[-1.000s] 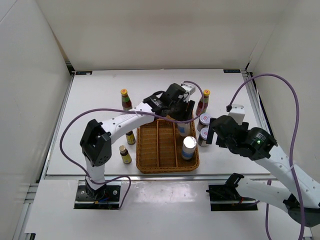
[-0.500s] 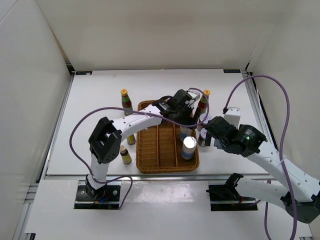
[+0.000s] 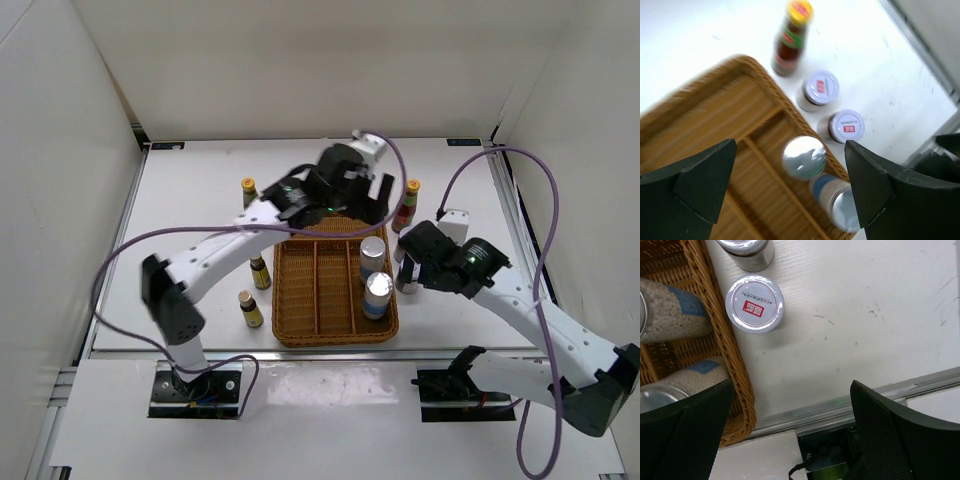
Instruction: Organize the condiment bottles
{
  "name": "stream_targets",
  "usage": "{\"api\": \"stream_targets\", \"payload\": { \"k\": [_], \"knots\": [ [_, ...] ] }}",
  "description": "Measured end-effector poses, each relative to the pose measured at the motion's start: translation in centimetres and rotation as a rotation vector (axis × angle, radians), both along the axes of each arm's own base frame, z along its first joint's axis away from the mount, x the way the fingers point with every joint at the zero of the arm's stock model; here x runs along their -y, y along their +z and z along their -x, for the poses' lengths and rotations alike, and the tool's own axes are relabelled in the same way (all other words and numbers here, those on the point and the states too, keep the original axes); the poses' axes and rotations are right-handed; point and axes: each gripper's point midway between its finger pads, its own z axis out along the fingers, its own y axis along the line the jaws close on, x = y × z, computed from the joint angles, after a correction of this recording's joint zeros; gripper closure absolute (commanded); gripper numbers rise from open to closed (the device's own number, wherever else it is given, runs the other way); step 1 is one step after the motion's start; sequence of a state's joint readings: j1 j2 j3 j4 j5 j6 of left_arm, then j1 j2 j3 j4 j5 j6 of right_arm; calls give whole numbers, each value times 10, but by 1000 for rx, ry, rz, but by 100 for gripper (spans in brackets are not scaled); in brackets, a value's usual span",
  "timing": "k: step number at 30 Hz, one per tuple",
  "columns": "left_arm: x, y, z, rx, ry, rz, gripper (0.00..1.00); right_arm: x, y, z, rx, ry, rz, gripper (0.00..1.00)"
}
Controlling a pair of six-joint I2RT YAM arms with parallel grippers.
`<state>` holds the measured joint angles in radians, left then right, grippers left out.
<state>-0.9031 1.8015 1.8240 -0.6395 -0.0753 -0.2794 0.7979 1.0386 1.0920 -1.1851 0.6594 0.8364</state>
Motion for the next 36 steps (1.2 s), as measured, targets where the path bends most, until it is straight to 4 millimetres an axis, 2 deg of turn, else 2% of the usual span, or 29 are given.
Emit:
{"api": "stream_targets", "payload": {
  "k": [2,3,5,6,7,8,10,13,16,18,21,26,28,32,33,36],
  "knots": [
    [-29,38,-2,74,57,33,0,-3,-9,-7,-32,-8,-10,0],
    [-50,54,-5,112,103,47,0,-3,-13,-10,-47,-17,-13,0],
    [-107,77,-10,172,224,53,0,-2,-20,-18,-71,-33,-28,0],
    [-133,81,-13,194,284,50,0,-2,-24,-22,-86,-40,-41,0],
    [-169,81,-17,214,366,42,0,-1,-27,-26,-96,-44,-54,0],
    [-193,75,-18,217,424,21,0,0,-29,-29,-102,-50,-69,0],
    [-245,50,-18,198,550,-38,0,0,-34,-37,-113,-52,-107,0],
    [-292,-4,-11,118,659,-147,0,-3,-42,-46,-138,-42,-152,0],
    [-316,-50,-2,42,703,-234,0,-12,-49,-55,-158,-10,-179,0],
    [-327,-74,5,2,721,-280,0,-18,-53,-59,-172,10,-193,0],
    [-335,-93,10,-25,734,-316,0,-23,-60,-62,-191,27,-203,0],
    [-338,-89,2,2,756,-288,0,-23,-79,-60,-247,21,-195,0],
    [-340,-87,0,8,765,-283,0,-22,-88,-57,-272,16,-188,4],
    [-341,-85,-3,16,773,-273,0,-20,-98,-51,-308,7,-179,22],
    [-341,-85,-3,17,774,-273,0,-21,-99,-51,-311,6,-184,32],
    [-341,-85,-3,17,775,-273,0,-22,-99,-51,-310,10,-194,49]
  ]
}}
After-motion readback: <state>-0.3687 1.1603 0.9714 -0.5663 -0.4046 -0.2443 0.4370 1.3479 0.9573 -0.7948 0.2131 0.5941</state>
